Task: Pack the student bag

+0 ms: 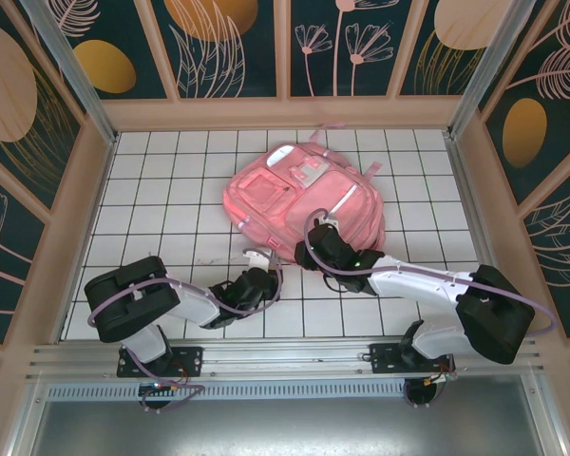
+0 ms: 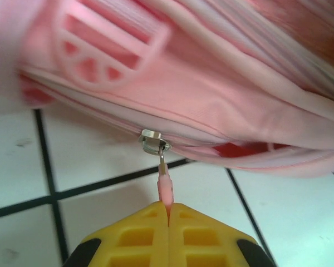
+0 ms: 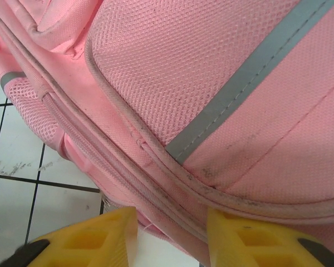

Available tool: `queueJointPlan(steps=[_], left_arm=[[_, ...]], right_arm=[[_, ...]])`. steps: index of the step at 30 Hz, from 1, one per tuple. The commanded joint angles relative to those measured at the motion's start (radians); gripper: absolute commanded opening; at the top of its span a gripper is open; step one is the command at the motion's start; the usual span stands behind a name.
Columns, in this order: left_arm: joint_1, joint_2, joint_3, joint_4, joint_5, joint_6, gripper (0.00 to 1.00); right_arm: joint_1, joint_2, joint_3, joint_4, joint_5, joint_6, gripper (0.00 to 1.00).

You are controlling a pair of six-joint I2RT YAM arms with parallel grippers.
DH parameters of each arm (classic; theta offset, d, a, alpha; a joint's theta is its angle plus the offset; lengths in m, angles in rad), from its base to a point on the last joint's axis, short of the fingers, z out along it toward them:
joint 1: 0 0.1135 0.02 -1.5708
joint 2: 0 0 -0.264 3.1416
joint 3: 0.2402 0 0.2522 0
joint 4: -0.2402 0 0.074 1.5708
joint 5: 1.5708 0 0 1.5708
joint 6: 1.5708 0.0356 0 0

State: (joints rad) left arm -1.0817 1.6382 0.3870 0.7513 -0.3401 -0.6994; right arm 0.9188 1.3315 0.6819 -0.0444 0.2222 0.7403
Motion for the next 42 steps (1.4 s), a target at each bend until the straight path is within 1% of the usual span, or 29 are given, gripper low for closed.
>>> queueJointPlan(steps=[1,5,8,9,10,11,12,13,14,15,16,18,19,20,23,27,31,34,36,37,42], left_arm=[[-0.047,-0.004,0.049,-0.035,0.053,0.033,0.0],[-0.086,0.029,0.119,-0.087,0.052,0.045,0.0],[-0.087,0.013,0.096,-0.053,0.055,0.019,0.0],[-0.087,0.002,0.099,-0.067,0.053,0.016,0.05],[-0.087,-0.009,0.096,-0.078,0.044,0.006,0.2],[-0.086,-0.028,0.087,-0.085,0.037,-0.003,0.23],[-0.087,-0.048,0.076,-0.083,0.038,-0.003,0.2],[-0.087,-0.065,0.07,-0.087,0.038,-0.003,0.22],[-0.086,-0.084,0.069,-0.107,0.034,-0.006,0.31],[-0.087,-0.104,0.068,-0.131,0.024,-0.013,0.45],[-0.087,-0.122,0.065,-0.15,0.016,-0.02,0.51],[-0.086,-0.17,0.052,-0.197,-0.021,-0.047,0.54],[-0.083,-0.191,0.05,-0.232,-0.05,-0.069,0.55],[-0.079,-0.216,0.044,-0.257,-0.064,-0.086,0.51],[-0.03,-0.283,0.025,-0.289,-0.032,-0.133,0.49],[0.049,-0.358,-0.003,-0.296,0.015,-0.17,0.46],[0.119,-0.377,0.033,-0.392,-0.004,-0.177,0.45],[0.196,-0.373,0.045,-0.415,0.022,-0.202,0.45],[0.251,-0.369,0.043,-0.403,0.06,-0.223,0.44],[0.265,-0.367,0.042,-0.394,0.072,-0.226,0.45],[0.288,-0.328,0.06,-0.374,0.102,-0.232,0.48]], right_arm=[[-0.016,0.011,0.028,0.028,0.016,0.008,0.38],[-0.018,0.009,0.027,0.027,0.017,0.008,0.38],[-0.018,-0.004,0.026,0.021,0.022,0.012,0.38],[-0.018,-0.01,0.025,0.018,0.025,0.012,0.38],[-0.018,-0.016,0.024,0.015,0.027,0.011,0.38],[-0.02,-0.023,0.021,0.013,0.031,0.011,0.38],[-0.02,-0.031,0.019,0.012,0.035,0.011,0.39],[-0.02,-0.038,0.018,0.012,0.037,0.01,0.39],[-0.02,-0.045,0.014,0.012,0.038,0.011,0.4],[-0.02,-0.053,0.011,0.012,0.041,0.011,0.41],[-0.019,-0.059,0.008,0.012,0.042,0.011,0.41],[-0.02,-0.074,0.003,0.008,0.045,0.015,0.41],[-0.018,-0.081,-0.001,0.006,0.047,0.019,0.41],[-0.016,-0.092,-0.006,0.004,0.051,0.023,0.41],[0.013,-0.118,-0.018,-0.012,0.089,0.037,0.42],[0.088,-0.145,-0.021,-0.053,0.171,0.068,0.42],[0.16,-0.15,-0.033,-0.077,0.23,0.117,0.41],[0.212,-0.133,-0.059,-0.071,0.268,0.166,0.41],[0.233,-0.117,-0.09,-0.045,0.275,0.204,0.4],[0.241,-0.11,-0.107,-0.019,0.271,0.213,0.39],[0.28,-0.041,-0.185,0.149,0.261,0.227,0.35]])
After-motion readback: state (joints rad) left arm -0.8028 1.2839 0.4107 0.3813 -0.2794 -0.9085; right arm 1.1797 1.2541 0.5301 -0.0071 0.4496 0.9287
